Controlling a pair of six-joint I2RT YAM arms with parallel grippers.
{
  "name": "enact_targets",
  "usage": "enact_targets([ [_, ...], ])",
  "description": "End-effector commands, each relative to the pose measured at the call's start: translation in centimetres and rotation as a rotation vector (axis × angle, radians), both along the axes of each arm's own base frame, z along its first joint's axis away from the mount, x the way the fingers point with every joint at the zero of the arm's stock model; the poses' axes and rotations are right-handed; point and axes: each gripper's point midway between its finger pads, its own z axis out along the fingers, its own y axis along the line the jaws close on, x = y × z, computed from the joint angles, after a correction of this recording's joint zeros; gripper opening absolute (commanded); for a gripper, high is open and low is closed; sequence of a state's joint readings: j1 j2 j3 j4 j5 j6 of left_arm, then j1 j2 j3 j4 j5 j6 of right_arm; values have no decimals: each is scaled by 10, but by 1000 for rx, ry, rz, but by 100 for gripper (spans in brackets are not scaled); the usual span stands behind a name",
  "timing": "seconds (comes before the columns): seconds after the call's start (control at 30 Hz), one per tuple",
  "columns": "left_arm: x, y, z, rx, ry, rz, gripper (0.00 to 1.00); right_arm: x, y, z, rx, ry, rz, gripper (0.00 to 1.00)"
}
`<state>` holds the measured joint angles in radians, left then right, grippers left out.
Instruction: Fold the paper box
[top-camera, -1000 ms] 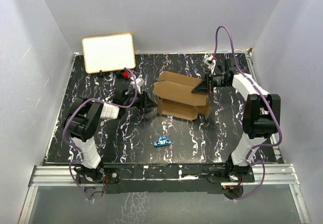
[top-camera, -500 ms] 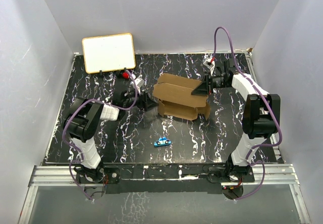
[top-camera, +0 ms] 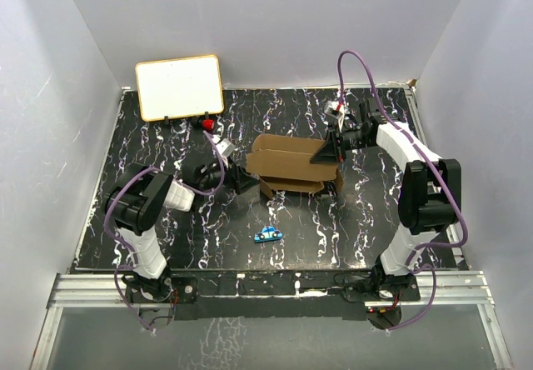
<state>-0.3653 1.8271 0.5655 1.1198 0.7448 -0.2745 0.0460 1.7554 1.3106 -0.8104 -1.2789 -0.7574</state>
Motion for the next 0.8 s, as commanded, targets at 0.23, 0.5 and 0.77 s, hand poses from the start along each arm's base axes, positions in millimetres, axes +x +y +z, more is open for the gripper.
enact_targets([
  [0.23, 1, -11, 26, -38, -199, 26, 61, 8, 3, 15, 18, -91, 2, 8],
  [0.5, 3, -13, 21, -29, -231, 128, 60, 8, 4, 15, 29, -80, -1, 8],
  [0.77, 10, -20, 12, 1, -223, 231, 52, 6, 5, 14, 43, -68, -3, 8],
])
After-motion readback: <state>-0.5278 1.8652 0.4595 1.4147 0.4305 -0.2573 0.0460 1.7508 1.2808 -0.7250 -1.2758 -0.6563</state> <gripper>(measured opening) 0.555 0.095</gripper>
